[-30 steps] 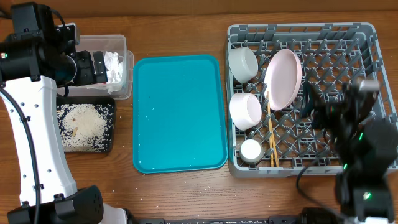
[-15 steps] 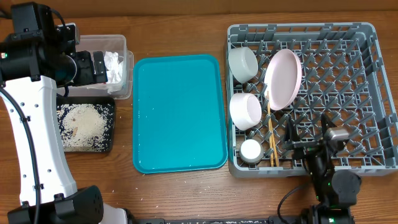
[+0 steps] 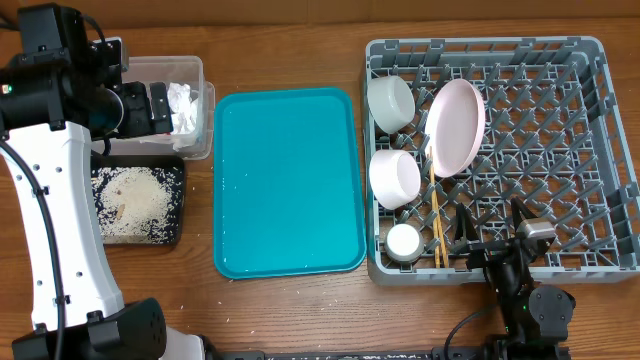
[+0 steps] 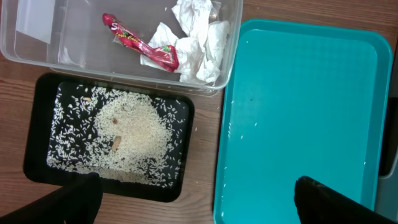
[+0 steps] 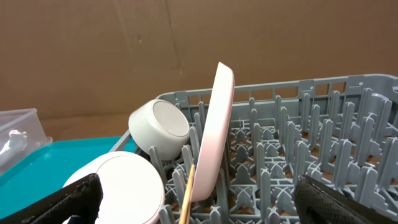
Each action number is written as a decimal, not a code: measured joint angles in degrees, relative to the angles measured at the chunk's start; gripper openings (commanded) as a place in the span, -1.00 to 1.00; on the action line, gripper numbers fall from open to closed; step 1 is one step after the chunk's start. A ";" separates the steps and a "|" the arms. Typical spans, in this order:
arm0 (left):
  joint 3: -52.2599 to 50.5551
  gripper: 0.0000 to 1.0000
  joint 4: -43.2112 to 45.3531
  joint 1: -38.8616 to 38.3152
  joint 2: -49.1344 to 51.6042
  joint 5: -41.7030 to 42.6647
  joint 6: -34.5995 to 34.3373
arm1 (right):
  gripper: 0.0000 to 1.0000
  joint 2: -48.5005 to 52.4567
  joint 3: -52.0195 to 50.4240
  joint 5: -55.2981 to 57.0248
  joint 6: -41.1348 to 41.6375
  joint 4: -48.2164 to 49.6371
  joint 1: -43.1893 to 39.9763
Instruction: Sort waste into correct bins and load items into the dishwasher
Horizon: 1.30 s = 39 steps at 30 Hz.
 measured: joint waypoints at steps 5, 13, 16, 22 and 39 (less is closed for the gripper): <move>0.00 1.00 -0.02 0.00 0.00 0.00 0.00 | 1.00 0.00 0.00 -0.04 0.02 -0.04 0.00; 0.00 0.99 -0.02 0.00 0.00 0.00 0.00 | 1.00 0.00 0.00 0.00 0.02 -0.07 0.00; 0.00 1.00 -0.02 0.00 0.00 0.00 0.00 | 1.00 0.00 0.00 0.00 0.02 -0.07 0.00; 0.00 1.00 -0.02 0.00 0.00 0.00 0.00 | 1.00 0.00 0.00 -0.02 0.00 -0.07 0.00; -0.20 1.00 4.87 0.00 -0.57 -2.71 2.21 | 1.00 0.00 0.00 -0.02 0.02 -0.09 0.00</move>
